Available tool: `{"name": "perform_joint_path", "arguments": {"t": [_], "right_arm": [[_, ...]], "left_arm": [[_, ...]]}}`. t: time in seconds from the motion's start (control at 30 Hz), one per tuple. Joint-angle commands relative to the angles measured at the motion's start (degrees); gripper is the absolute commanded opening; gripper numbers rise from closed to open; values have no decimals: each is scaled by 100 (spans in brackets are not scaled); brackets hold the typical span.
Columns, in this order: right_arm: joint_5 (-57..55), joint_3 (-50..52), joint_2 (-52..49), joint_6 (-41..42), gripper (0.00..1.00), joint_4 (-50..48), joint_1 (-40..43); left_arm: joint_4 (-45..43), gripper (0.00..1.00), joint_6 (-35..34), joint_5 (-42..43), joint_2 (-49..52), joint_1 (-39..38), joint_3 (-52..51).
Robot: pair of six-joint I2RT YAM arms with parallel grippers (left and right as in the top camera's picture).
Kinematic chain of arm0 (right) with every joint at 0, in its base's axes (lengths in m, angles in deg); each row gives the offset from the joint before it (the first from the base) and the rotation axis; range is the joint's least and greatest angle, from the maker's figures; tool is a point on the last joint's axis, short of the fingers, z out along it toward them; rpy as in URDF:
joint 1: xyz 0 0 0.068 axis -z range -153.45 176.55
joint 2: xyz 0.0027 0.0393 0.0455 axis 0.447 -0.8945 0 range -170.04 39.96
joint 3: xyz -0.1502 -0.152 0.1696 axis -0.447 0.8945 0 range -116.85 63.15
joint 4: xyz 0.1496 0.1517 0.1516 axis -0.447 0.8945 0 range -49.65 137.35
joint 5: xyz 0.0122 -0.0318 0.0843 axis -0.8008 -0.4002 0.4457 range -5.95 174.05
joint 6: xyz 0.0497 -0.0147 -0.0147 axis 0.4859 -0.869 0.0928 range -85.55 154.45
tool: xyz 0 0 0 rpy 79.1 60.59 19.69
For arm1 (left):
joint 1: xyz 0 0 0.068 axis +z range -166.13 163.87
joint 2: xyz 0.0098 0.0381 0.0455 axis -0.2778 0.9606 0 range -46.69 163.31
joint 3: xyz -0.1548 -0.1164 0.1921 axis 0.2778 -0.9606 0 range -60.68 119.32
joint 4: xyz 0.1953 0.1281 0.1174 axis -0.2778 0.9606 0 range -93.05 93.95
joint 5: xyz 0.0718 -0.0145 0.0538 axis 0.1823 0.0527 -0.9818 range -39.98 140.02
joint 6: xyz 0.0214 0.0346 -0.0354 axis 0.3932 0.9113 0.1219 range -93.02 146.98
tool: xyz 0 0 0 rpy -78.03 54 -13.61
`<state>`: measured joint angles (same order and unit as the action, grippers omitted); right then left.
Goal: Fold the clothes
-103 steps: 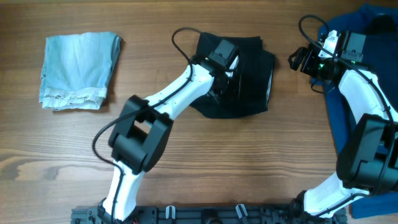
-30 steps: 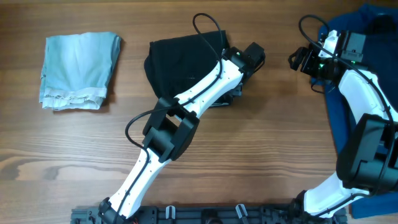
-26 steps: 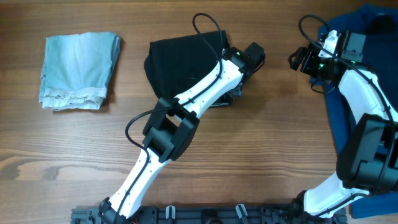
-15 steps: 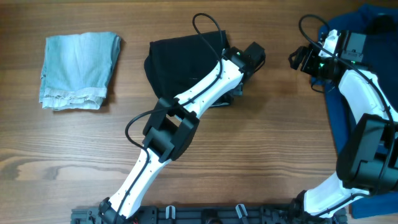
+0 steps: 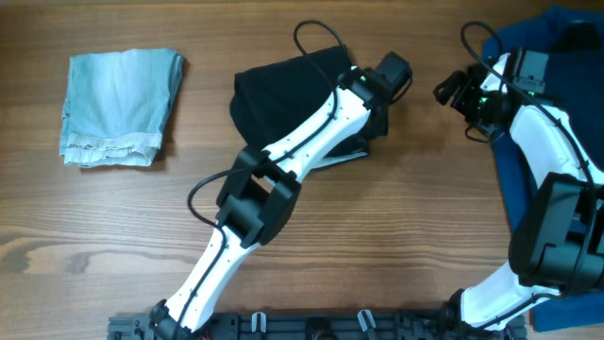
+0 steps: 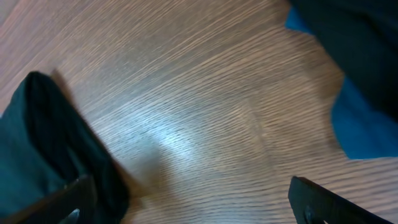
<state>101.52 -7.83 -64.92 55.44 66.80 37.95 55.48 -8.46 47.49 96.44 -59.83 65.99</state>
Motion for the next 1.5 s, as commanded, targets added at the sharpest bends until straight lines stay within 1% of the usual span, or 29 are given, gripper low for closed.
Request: {"name": "perform_joint_path", "arguments": {"t": [0.0, 0.03, 0.07, 0.1, 0.13, 0.2, 0.27, 0.33, 0.37, 0.43, 0.5, 0.53, 0.57, 0.6, 0.73, 0.77, 0.83, 0.87, 0.93, 0.97, 1.03, 1.07, 1.1, 1.17, 1.2, 1.27, 1.3, 1.4, 1.47], "right_arm": [[-81, 22, 83, -11, 100, 33, -186], [-81, 22, 83, -11, 100, 26, -225], [-81, 22, 83, -13, 100, 22, -249], [-79, 22, 83, -31, 99, 28, -260], [-81, 22, 83, -50, 99, 46, -260], [-76, 22, 83, -146, 100, 52, -260], [-76, 22, 83, -151, 99, 33, -260], [-79, 22, 83, -153, 99, 44, -260], [-79, 22, 83, -164, 99, 48, -260], [-81, 22, 83, -304, 99, 52, -260], [-103, 22, 83, -431, 99, 125, -260], [-109, 22, 83, -452, 100, 155, -260], [-109, 22, 83, -452, 99, 184, -260], [-122, 22, 83, -450, 100, 214, -260], [-125, 22, 83, -452, 99, 223, -260], [-125, 22, 83, -450, 99, 223, -260], [-125, 22, 83, -452, 99, 227, -260], [-125, 22, 83, -452, 100, 236, -260], [-125, 22, 83, -452, 99, 286, -260], [-125, 22, 83, -455, 100, 317, -260], [-125, 22, 83, -455, 99, 339, -260], [-125, 22, 83, -452, 99, 356, -260], [-125, 22, 83, -455, 99, 365, -260], [-125, 22, 83, -452, 100, 385, -260], [-125, 22, 83, -452, 99, 387, -260], [-125, 22, 83, -452, 99, 385, -260], [-125, 22, 83, -450, 100, 385, -260], [-125, 22, 83, -452, 99, 393, -260], [-125, 22, 83, -450, 99, 413, -260]], "left_arm": [[-313, 5, -105, 699, 562, -103, 72], [-382, 5, -103, 791, 632, -98, 72], [-402, 7, -101, 789, 649, -98, 72], [-411, 14, -83, 817, 649, -98, 72], [-409, 18, -44, 870, 645, -98, 74], [-396, 21, 479, 1204, 490, -61, 74], [-273, 25, 570, 1233, 216, -4, 74], [-101, 26, 564, 1231, -181, 92, 76], [-55, 30, 564, 1231, -374, 153, 76], [85, 45, 562, 1193, -702, 315, 76], [487, 56, 474, 953, -850, 527, 74], [695, 59, 452, 907, -852, 616, 74], [909, 66, 452, 909, -844, 706, 74], [1187, 70, 452, 907, -796, 807, 72], [2188, 79, 168, 874, -551, 1147, 61], [2306, 82, 170, 890, -520, 1185, 46], [2393, 92, 149, 887, -457, 1222, -120], [2350, 94, 90, 885, -457, 1233, -256], [2332, 96, -278, 785, -457, 1250, -468], [2321, 96, -581, 664, -459, 1266, -579], [2363, 96, -1427, 492, -457, 1298, -782], [2361, 94, -1978, 487, -459, 1298, -940], [2350, 94, -2114, 487, -459, 1296, -975], [2288, 95, -2100, 479, -459, 1290, -984], [2223, 95, -1976, 474, -459, 1285, -984], [2009, 97, -1154, 321, -459, 1274, -1008], [1965, 98, -970, 275, -459, 1268, -1045], [1843, 100, -949, 275, -459, 1263, -1235], [1469, 100, -557, 525, -457, 1241, -1397]]}}
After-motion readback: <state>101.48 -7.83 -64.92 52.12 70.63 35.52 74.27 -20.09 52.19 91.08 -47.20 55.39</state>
